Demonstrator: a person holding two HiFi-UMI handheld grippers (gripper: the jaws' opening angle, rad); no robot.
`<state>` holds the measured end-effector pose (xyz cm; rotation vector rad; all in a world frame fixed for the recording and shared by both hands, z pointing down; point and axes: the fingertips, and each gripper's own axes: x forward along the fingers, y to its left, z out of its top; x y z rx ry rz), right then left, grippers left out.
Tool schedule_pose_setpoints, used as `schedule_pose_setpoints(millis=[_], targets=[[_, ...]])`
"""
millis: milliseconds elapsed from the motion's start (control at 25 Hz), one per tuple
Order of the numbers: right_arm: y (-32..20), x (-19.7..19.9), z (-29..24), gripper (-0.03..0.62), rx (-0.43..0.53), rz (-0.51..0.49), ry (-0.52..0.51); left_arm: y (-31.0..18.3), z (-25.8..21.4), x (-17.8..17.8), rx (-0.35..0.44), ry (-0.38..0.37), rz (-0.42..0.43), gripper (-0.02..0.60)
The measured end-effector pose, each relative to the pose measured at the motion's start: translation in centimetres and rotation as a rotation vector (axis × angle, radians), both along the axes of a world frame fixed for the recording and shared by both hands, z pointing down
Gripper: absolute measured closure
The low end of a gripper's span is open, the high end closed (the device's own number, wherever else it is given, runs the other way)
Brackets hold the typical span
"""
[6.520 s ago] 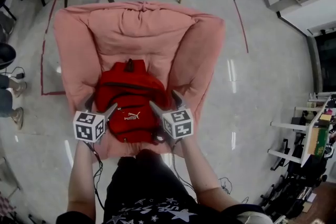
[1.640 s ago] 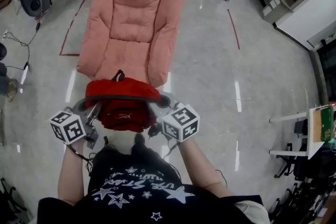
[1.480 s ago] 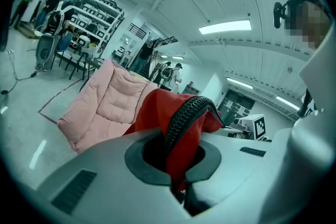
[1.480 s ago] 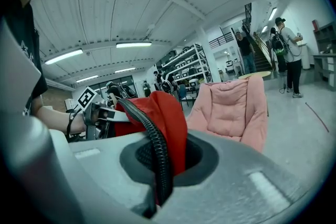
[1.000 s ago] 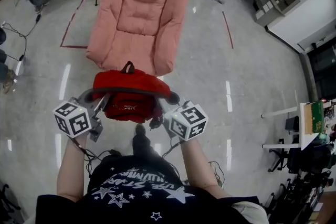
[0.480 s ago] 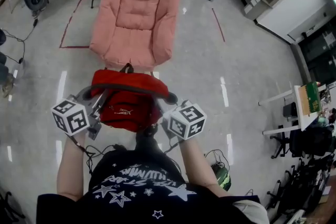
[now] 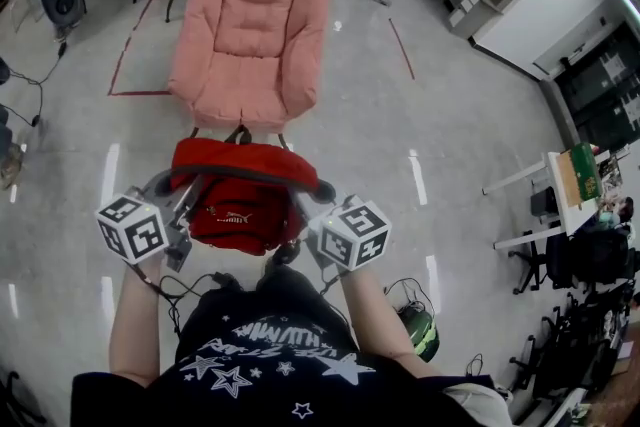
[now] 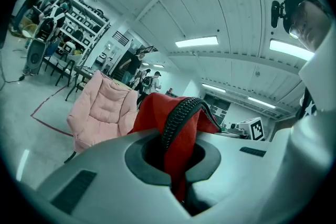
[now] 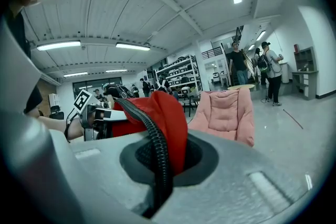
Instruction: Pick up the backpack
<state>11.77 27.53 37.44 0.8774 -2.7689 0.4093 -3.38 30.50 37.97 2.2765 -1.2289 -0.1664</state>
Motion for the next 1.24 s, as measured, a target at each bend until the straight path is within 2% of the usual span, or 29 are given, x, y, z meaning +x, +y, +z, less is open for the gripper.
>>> schedule_pose_setpoints(millis=[400, 720, 1000, 1240], targets=[[1.7, 3.5, 0.6, 0.582, -0.011, -0.062, -0.007, 1.7, 0.0, 3.7, -0.012, -0.030, -0.047, 0.572], [4.0, 7.8, 0.6, 0.582, -0.016, -0.104, -0.022, 5.0, -0.1, 8.3, -0.029, -0.039, -0.099, 0.572], [5.4, 10.7, 0.6, 0.582, -0.023, -0.103, -0.010, 7.1, 0.2, 11.5, -0.058, -0.044, -0.101, 0.572], [6.2, 14.7, 1.4, 0.582, -0.018, -0.101, -0.015, 7.9, 0.9, 15.4, -0.055, -0.052, -0.098, 0.572]])
